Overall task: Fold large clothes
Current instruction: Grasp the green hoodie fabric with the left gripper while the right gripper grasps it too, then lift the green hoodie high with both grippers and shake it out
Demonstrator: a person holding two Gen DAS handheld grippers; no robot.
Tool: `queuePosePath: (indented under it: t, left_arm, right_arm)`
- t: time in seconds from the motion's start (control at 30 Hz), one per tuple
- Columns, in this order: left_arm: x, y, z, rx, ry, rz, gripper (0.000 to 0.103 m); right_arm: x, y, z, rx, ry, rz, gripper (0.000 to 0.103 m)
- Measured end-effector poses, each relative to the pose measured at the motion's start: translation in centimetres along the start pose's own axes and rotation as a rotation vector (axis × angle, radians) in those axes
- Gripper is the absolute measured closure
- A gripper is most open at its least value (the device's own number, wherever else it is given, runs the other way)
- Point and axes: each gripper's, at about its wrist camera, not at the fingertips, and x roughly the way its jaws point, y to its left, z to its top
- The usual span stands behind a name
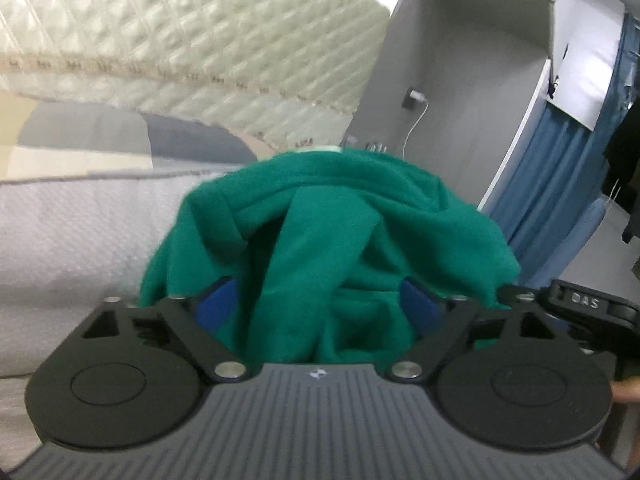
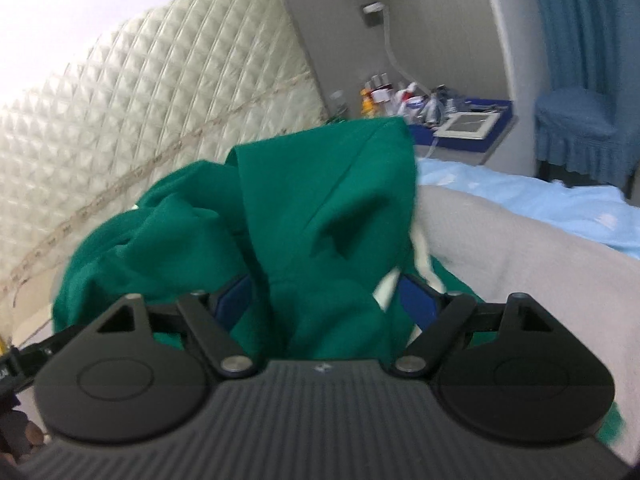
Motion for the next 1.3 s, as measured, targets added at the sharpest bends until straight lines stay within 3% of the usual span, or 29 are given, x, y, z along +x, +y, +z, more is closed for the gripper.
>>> queuePosePath:
  t: [0.07,0.13,0.2,0.27,0.3,0.57,0.87,1.07,1.2,1.3]
  left_arm:
    - [1.2,0.4,0.2,-0.030,0.037,-0.011,0.034]
    - [2.2,0.8,0.3,-0.046,0.067,-0.016,0.048]
    - [2.8,1.2,0.4,-0.075,0.103,-0.039,0.068]
    - [2.5,1.4,0.6,-0.096,0.124,-0.064,0.074]
    - [2.0,1.5,0.6,-0.105,0.128,-0.080,0.076]
    - [-5.5,0.9,1.5,-0.159,0.149,-0.231,0.078]
    - [-21.5,-0.1,0.0,-0.173,0.098,-0.380,0.078]
    - [-32.1,-1.0,-4.4,-0.141,0.113,-0.429,0.078]
    - [-37.2,-1.3,-9.3,-0.151,0.182,-0.443,0.078]
    - [-39.3,-1.7,-13.1,-0.128,0.264,-0.408,0.078]
  right_arm:
    - [1.7,0.1,0.1,-0.011,0.012,0.025,0.022]
    - [3.3,0.1,0.3,0.006,0.045,0.023,0.036]
    - [4.3,-0.1,0.4,0.042,0.093,0.026,0.062]
    - [4.0,0.0,0.6,0.060,0.116,0.045,0.083]
    - [3.6,0.3,0.8,0.058,0.118,0.048,0.086]
    - [-4.1,3.0,1.4,-0.023,0.104,0.103,0.089]
    - [-18.4,5.8,-2.2,-0.016,0.042,0.098,0.091]
    - [-27.2,6.4,-6.5,0.022,-0.017,0.103,0.091]
    - [-32.0,5.9,-9.9,0.044,-0.038,0.087,0.091]
    - [-34.1,5.3,-12.8,0.052,-0.024,0.056,0.091]
